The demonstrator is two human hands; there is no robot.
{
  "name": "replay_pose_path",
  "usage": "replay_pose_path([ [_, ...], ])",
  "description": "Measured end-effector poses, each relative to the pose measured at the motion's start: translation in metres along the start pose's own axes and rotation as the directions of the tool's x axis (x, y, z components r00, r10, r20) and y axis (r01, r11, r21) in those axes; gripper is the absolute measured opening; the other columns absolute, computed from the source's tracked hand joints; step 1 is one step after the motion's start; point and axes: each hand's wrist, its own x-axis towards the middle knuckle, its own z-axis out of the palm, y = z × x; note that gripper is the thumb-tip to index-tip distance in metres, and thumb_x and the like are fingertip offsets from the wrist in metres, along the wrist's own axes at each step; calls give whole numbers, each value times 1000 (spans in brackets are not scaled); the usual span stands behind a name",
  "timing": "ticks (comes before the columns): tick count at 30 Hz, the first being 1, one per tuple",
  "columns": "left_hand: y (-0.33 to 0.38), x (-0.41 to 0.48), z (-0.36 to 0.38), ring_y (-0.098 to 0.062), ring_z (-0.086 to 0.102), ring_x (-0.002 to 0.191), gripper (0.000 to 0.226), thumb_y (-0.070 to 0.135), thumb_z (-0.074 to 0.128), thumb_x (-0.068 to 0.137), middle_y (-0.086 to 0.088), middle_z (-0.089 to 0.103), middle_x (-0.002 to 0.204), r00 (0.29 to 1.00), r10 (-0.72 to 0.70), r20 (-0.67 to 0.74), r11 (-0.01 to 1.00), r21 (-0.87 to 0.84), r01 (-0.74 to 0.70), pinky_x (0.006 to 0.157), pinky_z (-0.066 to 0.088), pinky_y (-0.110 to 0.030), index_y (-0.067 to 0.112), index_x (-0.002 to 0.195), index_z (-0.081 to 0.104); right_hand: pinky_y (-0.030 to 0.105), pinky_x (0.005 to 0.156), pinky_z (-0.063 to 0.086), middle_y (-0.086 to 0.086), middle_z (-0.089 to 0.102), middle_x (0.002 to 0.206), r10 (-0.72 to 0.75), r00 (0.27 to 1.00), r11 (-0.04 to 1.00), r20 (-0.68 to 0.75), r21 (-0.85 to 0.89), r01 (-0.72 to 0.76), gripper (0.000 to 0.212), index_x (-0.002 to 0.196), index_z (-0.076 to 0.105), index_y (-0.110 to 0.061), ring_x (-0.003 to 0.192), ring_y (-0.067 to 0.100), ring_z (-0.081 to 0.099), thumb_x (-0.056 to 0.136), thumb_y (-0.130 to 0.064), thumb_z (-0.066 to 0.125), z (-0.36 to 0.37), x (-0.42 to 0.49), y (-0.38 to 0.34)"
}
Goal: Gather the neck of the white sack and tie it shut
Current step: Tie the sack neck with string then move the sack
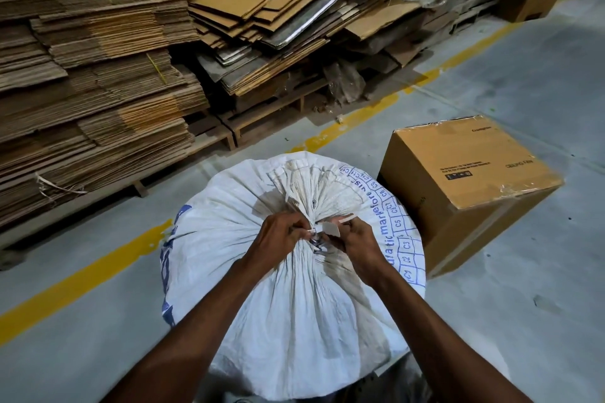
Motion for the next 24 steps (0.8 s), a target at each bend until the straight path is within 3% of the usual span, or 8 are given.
replay_pose_path([
  [2, -2, -1, 2, -6, 65, 74, 11, 3, 78, 77, 6, 72, 75, 1000, -21, -11, 1000, -19, 20, 66, 47, -16, 13, 81, 73, 37, 83, 61, 17, 73, 91, 13, 999, 999, -33, -32, -14, 12, 103, 70, 6, 86, 26, 70, 95, -3, 67, 0, 3, 4],
  [5, -6, -2, 1, -9, 66, 75, 14, 3, 80, 74, 3, 72, 76, 997, -78, 4, 994, -70, 78, 67, 49, -22, 14, 81, 75, 36, 73, 57, 16, 74, 82, 11, 993, 995, -115, -97, -22, 29, 92, 73, 11, 77, 22, 67, 87, -18, 80, 5, 4, 12],
  [8, -11, 0, 2, -15, 70, 78, 12, 5, 81, 73, -1, 74, 81, 989, -140, 57, 985, -95, 145, 71, 53, -29, 12, 82, 77, 42, 76, 57, 7, 78, 82, -116, 982, 941, -147, -334, 61, 33, 86, 76, -4, 81, 24, 74, 86, -37, 78, 10, 4, 18],
  [10, -10, 2, 4, -14, 70, 80, 11, 5, 79, 74, -2, 75, 83, 984, -158, 79, 983, -84, 164, 72, 53, -28, 11, 83, 76, 39, 73, 55, 2, 77, 79, -202, 966, 871, -163, -480, 101, 20, 86, 75, -11, 82, 20, 74, 92, -30, 73, 11, 3, 19],
  [14, 5, -7, 19, -8, 59, 89, 28, 11, 77, 80, 2, 66, 93, 999, -10, -33, 1000, 8, 10, 80, 46, -19, 16, 104, 62, 38, 72, 61, 0, 77, 79, -198, 964, 909, -175, -400, 114, 7, 84, 71, -17, 80, 14, 75, 91, -17, 73, 8, 6, 15],
  [17, 5, -20, 35, -13, 56, 99, 43, 23, 75, 87, 0, 64, 104, 987, 112, -114, 982, 163, -93, 89, 44, -20, 19, 127, 61, 24, 68, 57, -2, 75, 77, -235, 949, 901, -211, -413, 132, 10, 83, 68, -13, 76, 12, 73, 92, -10, 72, 12, 3, 9],
  [21, 3, -14, 46, -22, 58, 90, 26, 24, 74, 86, -6, 66, 89, 960, 167, -225, 949, 302, -94, 79, 49, -31, 12, 109, 71, 26, 70, 54, -3, 74, 76, -298, 927, 868, -229, -468, 164, 11, 82, 66, -14, 75, 7, 70, 93, -14, 70, 20, -3, 18],
  [24, -3, -10, 53, -26, 59, 82, 17, 22, 58, 94, -7, 64, 85, 953, 267, -144, 865, 471, -171, 73, 53, -37, 11, 101, 68, 29, 69, 55, -2, 74, 75, -304, 922, 874, -239, -456, 170, 14, 80, 65, -16, 74, 10, 71, 93, -15, 70, 22, -5, 18],
])
